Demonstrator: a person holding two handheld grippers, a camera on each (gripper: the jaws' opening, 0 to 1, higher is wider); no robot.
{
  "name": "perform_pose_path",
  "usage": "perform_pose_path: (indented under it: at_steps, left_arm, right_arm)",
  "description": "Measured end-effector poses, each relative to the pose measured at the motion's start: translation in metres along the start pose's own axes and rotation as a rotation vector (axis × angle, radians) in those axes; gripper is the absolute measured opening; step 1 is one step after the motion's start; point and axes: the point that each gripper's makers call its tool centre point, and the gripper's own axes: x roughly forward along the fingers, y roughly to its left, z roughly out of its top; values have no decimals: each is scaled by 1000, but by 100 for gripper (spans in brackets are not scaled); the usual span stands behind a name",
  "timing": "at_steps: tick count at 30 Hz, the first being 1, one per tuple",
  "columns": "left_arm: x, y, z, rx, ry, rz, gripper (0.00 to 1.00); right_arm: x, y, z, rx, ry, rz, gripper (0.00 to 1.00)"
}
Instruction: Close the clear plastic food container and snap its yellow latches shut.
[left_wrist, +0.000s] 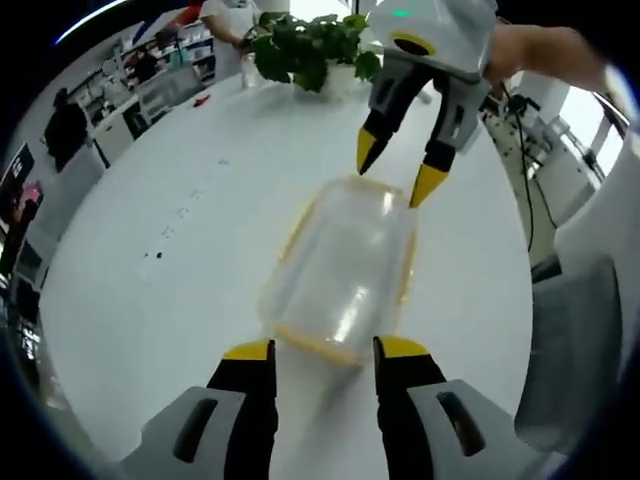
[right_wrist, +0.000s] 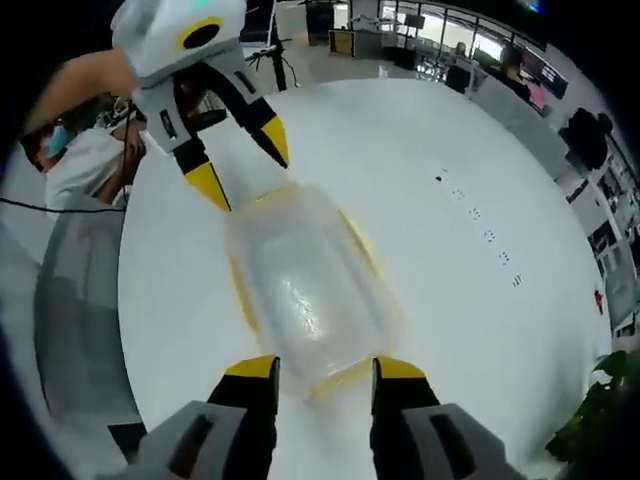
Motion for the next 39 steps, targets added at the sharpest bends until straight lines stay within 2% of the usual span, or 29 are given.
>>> perform_pose_path:
  at_steps: [4,7,10,16,27,39]
  left_arm:
    - [0,-1,2,40,1,2,35]
    - [1,-2,5,125,13,10,29]
    - [2,-7,9,165,7,-5,32]
    - [7,-11,12,239,21,-9,32]
    - [10,-11,22,254,12,-21,31]
    - [21,-15,36,296,-2,-31,32]
  right_arm:
    - [2,2,2,-52,7,13,32]
    - [3,3,3,-77,3,20,33]
    - [5,1,6,-113,2,14,31]
    - [8,3,11,-149,-7,31,30]
    - [11,3,15,-177,-23,51,29]
    - [15,6,34,-188,-71,69,27]
